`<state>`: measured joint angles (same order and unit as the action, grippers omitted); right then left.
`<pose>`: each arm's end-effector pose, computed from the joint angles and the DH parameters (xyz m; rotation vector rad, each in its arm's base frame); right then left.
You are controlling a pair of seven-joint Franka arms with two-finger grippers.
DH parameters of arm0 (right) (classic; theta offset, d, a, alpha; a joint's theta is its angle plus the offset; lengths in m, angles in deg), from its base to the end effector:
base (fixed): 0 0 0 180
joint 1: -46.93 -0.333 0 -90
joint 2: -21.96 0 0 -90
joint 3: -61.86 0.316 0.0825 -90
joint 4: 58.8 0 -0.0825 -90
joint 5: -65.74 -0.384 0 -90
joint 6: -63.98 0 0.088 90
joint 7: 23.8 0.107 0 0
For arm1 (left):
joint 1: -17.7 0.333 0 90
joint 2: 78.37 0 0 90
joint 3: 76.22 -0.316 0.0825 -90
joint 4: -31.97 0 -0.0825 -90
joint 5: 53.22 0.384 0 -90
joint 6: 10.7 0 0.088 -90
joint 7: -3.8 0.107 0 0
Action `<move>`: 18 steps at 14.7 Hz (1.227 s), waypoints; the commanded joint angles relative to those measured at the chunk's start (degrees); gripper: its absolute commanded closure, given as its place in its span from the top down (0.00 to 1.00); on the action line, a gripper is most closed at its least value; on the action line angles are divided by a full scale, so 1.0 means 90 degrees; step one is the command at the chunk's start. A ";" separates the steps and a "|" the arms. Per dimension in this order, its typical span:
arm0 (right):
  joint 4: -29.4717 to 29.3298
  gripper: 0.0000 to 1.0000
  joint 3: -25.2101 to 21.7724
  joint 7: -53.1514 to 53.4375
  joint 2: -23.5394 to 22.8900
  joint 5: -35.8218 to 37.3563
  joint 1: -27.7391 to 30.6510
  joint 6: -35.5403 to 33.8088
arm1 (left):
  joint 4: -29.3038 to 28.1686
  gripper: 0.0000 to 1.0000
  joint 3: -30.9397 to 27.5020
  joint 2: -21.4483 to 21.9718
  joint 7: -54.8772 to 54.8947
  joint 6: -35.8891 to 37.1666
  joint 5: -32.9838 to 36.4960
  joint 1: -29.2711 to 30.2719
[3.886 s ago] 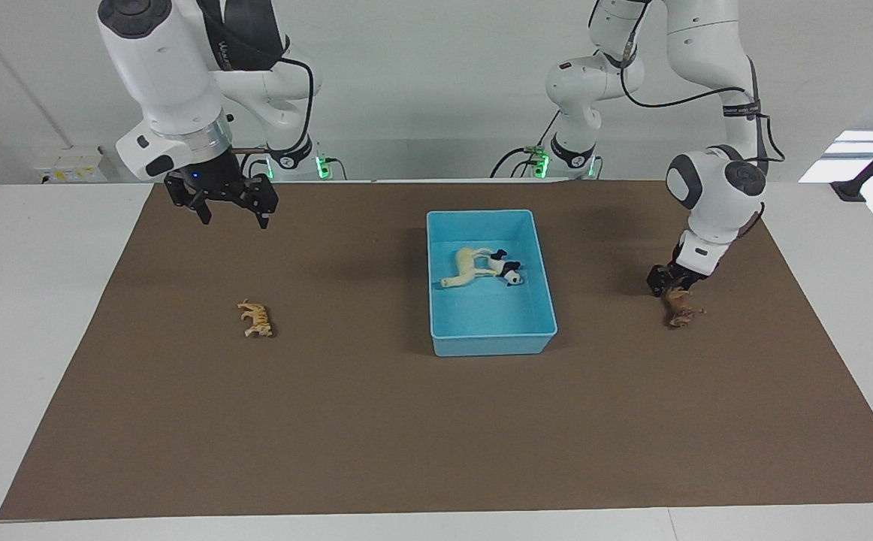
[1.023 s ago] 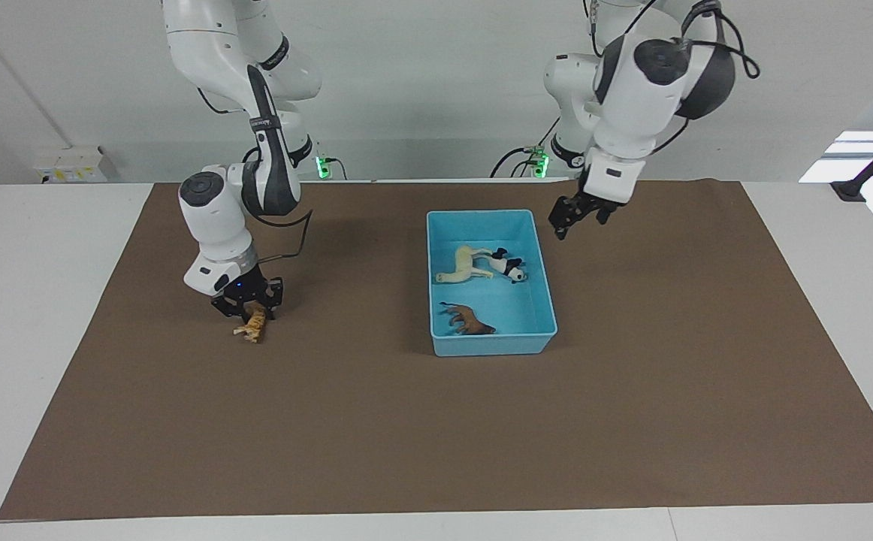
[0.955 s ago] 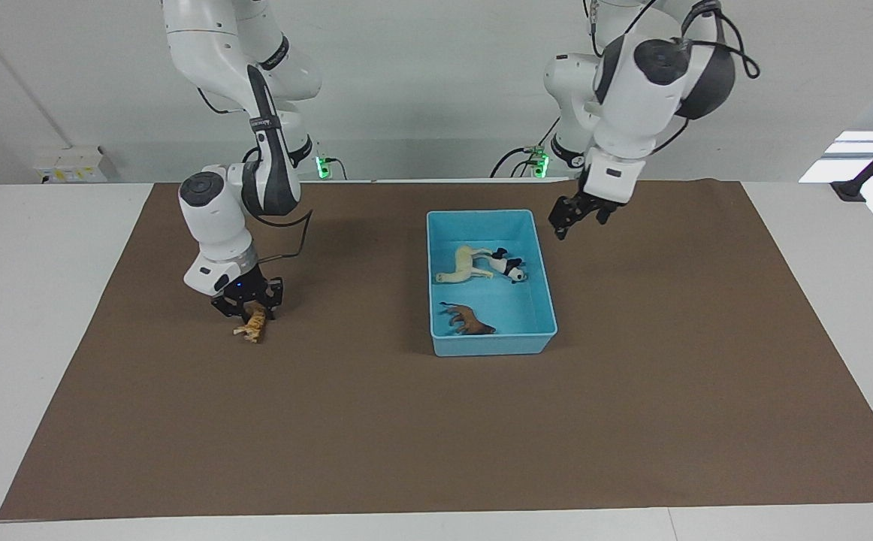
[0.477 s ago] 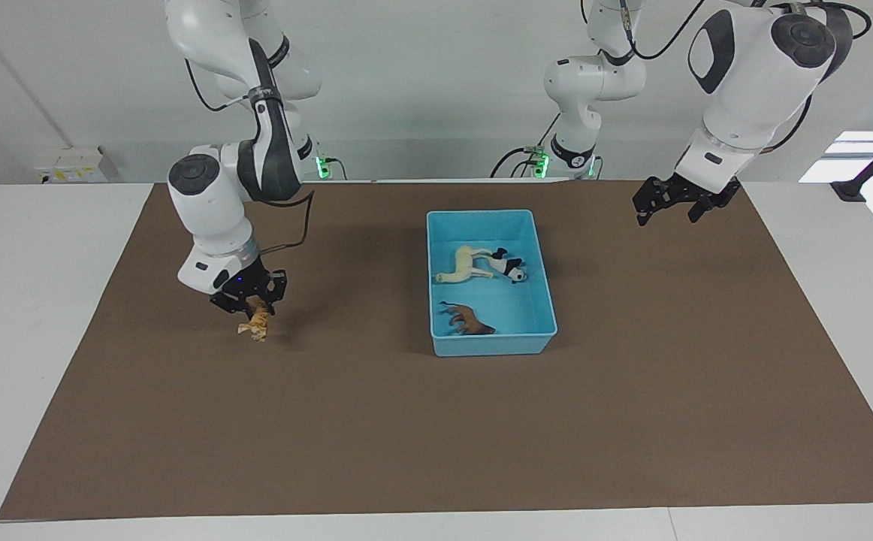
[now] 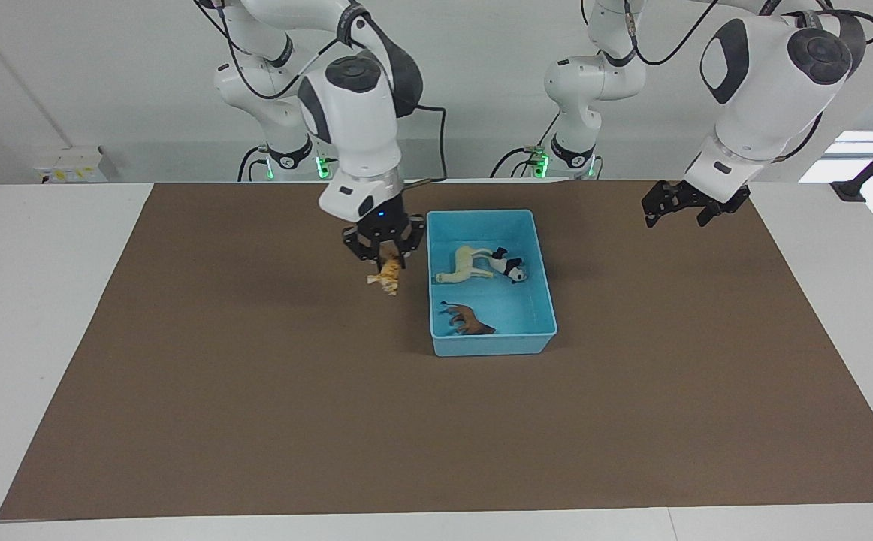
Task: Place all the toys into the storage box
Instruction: 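Withdraw the left gripper while the right gripper carries the deer into the box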
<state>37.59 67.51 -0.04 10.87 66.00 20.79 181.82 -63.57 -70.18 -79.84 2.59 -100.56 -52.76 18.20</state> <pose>0.5451 0.3324 0.5017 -3.0278 -0.2098 -0.2344 0.5533 -0.0522 0.5648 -3.1207 0.1189 0.1941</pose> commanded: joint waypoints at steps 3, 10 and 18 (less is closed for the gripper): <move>-0.0009 0.00 -0.0042 0.0602 -0.0576 -0.0155 -0.0855 0.0822 | -0.0098 1.00 0.0081 0.0202 0.0056 0.0063 0.0066 0.0003; -0.0153 1.00 -0.0052 0.2164 -0.0556 -0.0234 -0.1237 0.0532 | -0.0079 1.00 0.0091 0.0250 0.0124 0.0122 0.0066 0.0032; -0.0173 1.00 -0.0101 0.0293 -0.0185 0.0069 0.0499 0.0092 | 0.0224 1.00 0.0237 0.0309 0.0192 0.0043 0.0037 -0.0017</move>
<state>35.72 65.82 8.88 7.17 66.30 20.17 184.73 -62.24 -67.99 -77.13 2.85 -100.25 -52.80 18.10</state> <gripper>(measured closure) 0.000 0.000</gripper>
